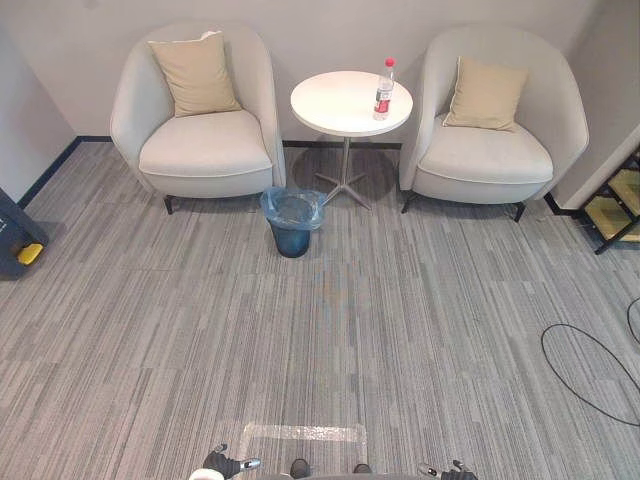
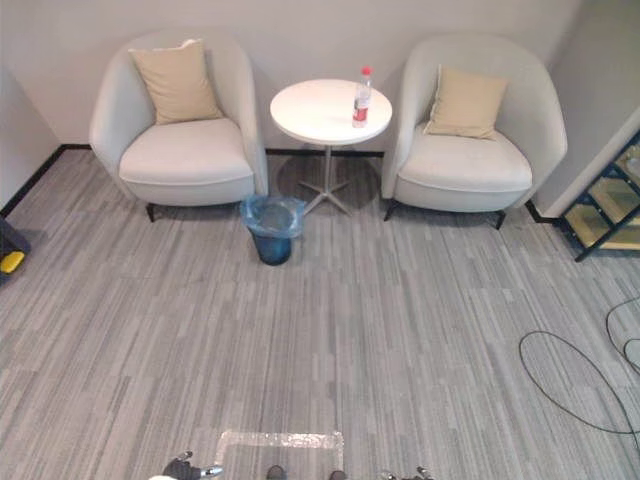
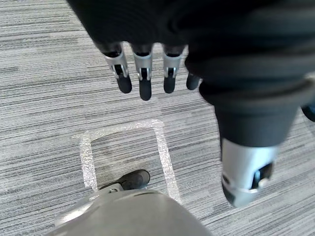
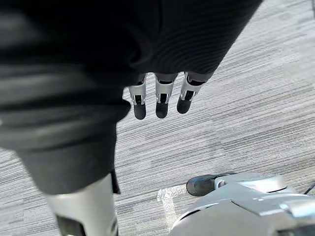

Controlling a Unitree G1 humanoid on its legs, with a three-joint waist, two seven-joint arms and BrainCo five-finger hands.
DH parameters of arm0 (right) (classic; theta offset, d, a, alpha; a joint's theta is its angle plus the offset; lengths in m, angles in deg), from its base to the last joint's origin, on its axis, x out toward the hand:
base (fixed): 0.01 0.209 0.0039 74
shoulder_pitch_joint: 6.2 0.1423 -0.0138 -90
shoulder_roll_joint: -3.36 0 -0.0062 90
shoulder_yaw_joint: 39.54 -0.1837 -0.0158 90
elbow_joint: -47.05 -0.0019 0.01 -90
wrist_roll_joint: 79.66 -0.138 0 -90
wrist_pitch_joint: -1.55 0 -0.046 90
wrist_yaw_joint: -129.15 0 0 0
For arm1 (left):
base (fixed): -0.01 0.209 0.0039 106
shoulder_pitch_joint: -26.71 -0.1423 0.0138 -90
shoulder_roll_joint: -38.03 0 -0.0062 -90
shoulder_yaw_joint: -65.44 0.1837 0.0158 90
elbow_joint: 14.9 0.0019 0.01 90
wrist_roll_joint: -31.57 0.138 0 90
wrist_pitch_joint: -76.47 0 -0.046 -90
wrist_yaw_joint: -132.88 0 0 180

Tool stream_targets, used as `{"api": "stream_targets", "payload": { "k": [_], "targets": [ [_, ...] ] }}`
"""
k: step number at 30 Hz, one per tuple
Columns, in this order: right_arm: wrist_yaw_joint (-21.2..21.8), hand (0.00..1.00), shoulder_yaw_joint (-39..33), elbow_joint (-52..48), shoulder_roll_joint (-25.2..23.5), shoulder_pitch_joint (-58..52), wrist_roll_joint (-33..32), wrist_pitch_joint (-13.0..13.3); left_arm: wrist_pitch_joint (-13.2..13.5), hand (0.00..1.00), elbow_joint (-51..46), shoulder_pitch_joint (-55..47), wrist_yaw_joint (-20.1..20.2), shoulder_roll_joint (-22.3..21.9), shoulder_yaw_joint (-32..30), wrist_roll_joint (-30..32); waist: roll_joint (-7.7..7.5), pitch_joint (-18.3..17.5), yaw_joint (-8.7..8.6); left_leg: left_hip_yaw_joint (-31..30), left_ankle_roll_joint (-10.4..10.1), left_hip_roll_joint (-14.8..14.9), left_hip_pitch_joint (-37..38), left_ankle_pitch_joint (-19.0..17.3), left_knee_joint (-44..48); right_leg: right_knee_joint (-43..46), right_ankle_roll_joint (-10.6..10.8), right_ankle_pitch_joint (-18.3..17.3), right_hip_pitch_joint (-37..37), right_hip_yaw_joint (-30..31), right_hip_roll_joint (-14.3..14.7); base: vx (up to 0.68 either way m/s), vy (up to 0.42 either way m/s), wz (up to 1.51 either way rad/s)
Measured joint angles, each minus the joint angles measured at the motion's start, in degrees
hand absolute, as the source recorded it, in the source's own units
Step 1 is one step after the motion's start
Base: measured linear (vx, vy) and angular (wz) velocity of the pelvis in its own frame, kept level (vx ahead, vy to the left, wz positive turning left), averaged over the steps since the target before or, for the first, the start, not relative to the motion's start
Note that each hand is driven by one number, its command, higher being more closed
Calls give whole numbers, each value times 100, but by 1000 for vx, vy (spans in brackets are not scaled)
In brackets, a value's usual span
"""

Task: Gather rubbish on tea table into small bin, then transfer packed bag to large trash can.

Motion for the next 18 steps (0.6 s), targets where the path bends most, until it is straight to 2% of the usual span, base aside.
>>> {"api": "stream_targets", "payload": {
  "k": [2,4,5,6,7,9,10,11,12,13,15,16,17,18],
  "targets": [
    [8,0,7,0,2,2,-80,12,0,0,-6,38,2,1,-1,-4,3,-5,-1,123,-45,39,-50,-34,17,35,-32,20,-77,102,31,-15,-36,-25],
    [7,0,0,-5,-25,8,-234,34,-6,0,-7,95,8,14,-83,-3,-21,51,-12,210,-81,88,-286,-213,407,86,-67,40,-153,198,50,2,-51,-29],
    [9,0,-6,-10,-33,44,-305,41,-7,0,-16,134,14,15,-159,-4,-30,143,-19,290,-121,169,-480,-462,917,152,-101,18,-167,266,76,7,-75,-31],
    [9,0,-76,-12,-54,62,-426,46,-12,0,-93,140,21,8,-268,-5,-22,183,-13,327,-244,300,-761,-793,1724,246,-212,-55,-144,345,126,-13,-74,-28],
    [8,0,-131,-14,-71,62,-445,48,-12,0,-125,137,22,1,-319,-4,-20,192,-12,341,-279,343,-840,-867,1996,274,-244,-79,-133,368,143,-34,-76,-22],
    [-2,0,-223,-232,-118,-44,-494,65,-12,0,-499,100,13,-62,-673,-14,-27,290,14,402,-319,581,-1458,-939,3726,634,-386,-444,-94,529,175,-41,-81,-25],
    [-2,0,-225,-286,-116,-84,-504,87,-12,0,-563,72,9,-88,-734,-17,-36,308,31,399,-286,622,-1577,-946,3972,712,-438,-508,-89,563,180,18,-61,-30],
    [-8,0,-226,-401,-105,-161,-583,101,-10,0,-649,16,-4,-149,-881,-51,19,303,46,413,-197,710,-1823,-1051,4515,858,-498,-617,-83,619,190,87,-25,-32],
    [-12,0,-250,-463,-81,-202,-666,100,-11,0,-739,-32,-13,-200,-961,-128,68,311,47,452,-238,764,-2079,-1223,4708,947,-541,-715,-105,764,163,91,-11,-31],
    [-14,0,-260,-463,-70,-202,-667,99,-12,0,-757,-32,-18,-208,-963,-132,82,317,50,458,-240,767,-2124,-1224,4671,956,-559,-732,-107,806,159,110,35,-41],
    [-42,0,-277,-465,-31,-167,-670,100,-8,0,-815,-26,-34,-247,-977,-167,143,341,109,450,-246,733,-2287,-1194,3953,1031,-568,-808,-195,1037,85,167,141,-47],
    [-52,0,-303,-466,-38,-118,-672,100,-9,0,-814,-24,-38,-255,-994,-194,147,341,121,434,-270,687,-2292,-1143,3491,1049,-524,-848,-245,1150,37,267,229,-77],
    [-54,0,-354,-474,-20,-35,-670,119,-9,0,-796,-23,-46,-293,-996,-233,218,308,146,311,-394,640,-2262,-929,2613,1060,-389,-935,-340,1383,-24,215,175,-78],
    [-53,0,-374,-472,18,-21,-670,124,-11,0,-778,-26,-47,-335,-990,-235,287,277,153,157,-438,634,-2224,-862,2299,1057,-337,-968,-368,1465,-9,376,296,-92]
  ]
}}
